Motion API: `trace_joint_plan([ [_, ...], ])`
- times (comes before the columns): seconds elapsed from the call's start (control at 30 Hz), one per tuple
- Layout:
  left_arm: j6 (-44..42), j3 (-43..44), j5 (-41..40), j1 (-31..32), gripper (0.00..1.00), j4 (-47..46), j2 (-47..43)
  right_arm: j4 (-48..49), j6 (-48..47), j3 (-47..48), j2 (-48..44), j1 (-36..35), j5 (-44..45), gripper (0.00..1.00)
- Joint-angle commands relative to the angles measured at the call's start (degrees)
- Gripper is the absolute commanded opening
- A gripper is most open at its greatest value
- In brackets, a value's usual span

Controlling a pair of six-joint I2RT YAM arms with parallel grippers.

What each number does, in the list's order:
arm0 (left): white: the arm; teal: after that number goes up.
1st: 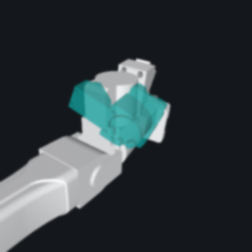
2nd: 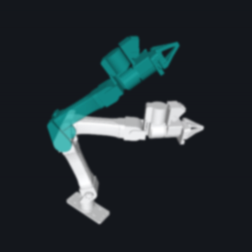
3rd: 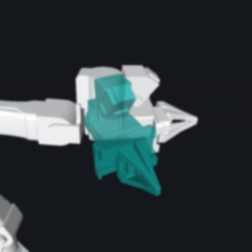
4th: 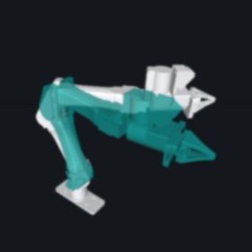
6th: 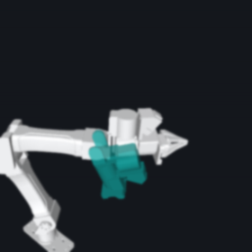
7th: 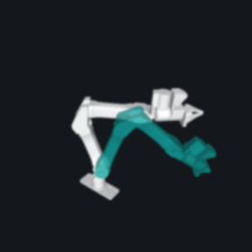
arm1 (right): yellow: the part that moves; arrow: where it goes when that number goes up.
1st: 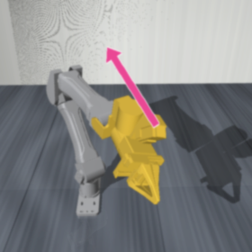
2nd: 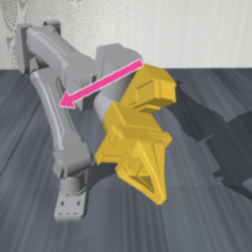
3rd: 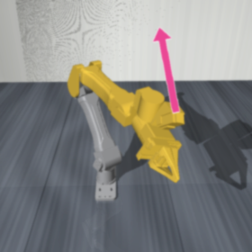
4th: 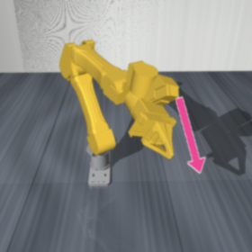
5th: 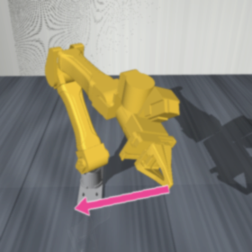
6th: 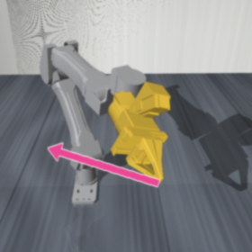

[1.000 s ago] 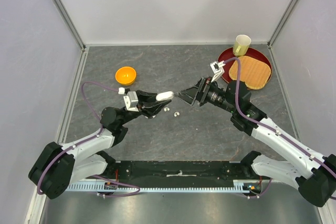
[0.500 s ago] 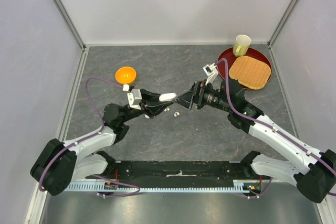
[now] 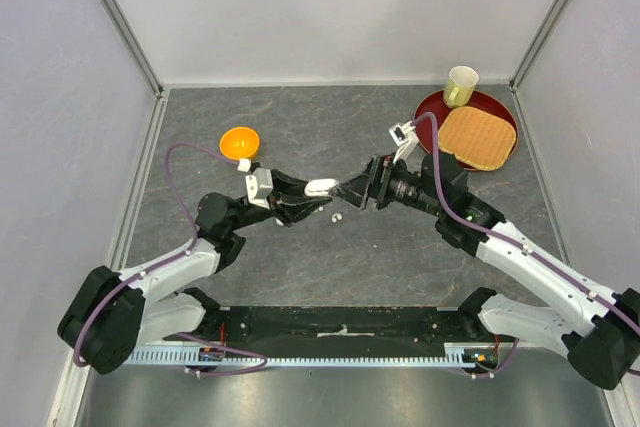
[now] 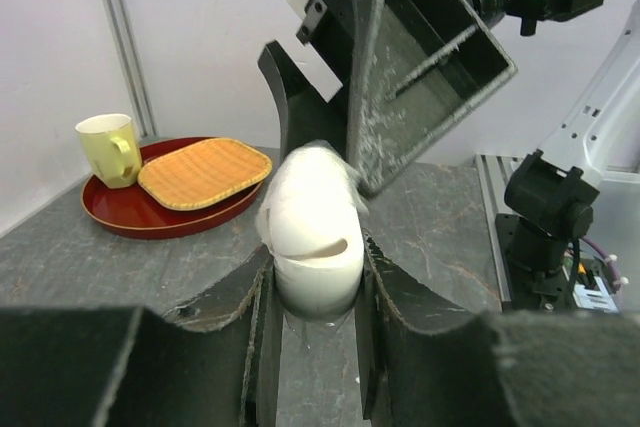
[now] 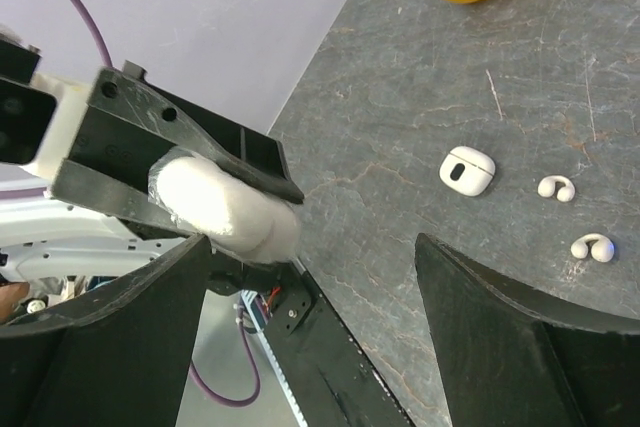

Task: Insert the wireless bluetooth earbuds into the charging case
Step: Open the charging case.

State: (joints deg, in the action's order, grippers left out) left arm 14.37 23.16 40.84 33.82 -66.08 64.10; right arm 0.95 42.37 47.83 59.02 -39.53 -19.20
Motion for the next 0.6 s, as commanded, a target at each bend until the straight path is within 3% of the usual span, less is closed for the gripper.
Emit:
trace_joint_plan([
  [0.0,-1.1,2.1,8.6,1.1,0.02,0.8,-2.0,3.3,1.4,1.1,-1.4,0.6,6.0,0.89],
  [0.23,-1.5,1.7,7.4,1.1,0.02,1.0,-2.1,3.6,1.7,0.9,-2.1,0.7,5.1,0.90],
  [0.57,-5.1,-0.5,-3.2,1.1,0.02,5.2,-3.9,7.8,0.4,-2.6,-10.1,0.7,7.4,0.92],
])
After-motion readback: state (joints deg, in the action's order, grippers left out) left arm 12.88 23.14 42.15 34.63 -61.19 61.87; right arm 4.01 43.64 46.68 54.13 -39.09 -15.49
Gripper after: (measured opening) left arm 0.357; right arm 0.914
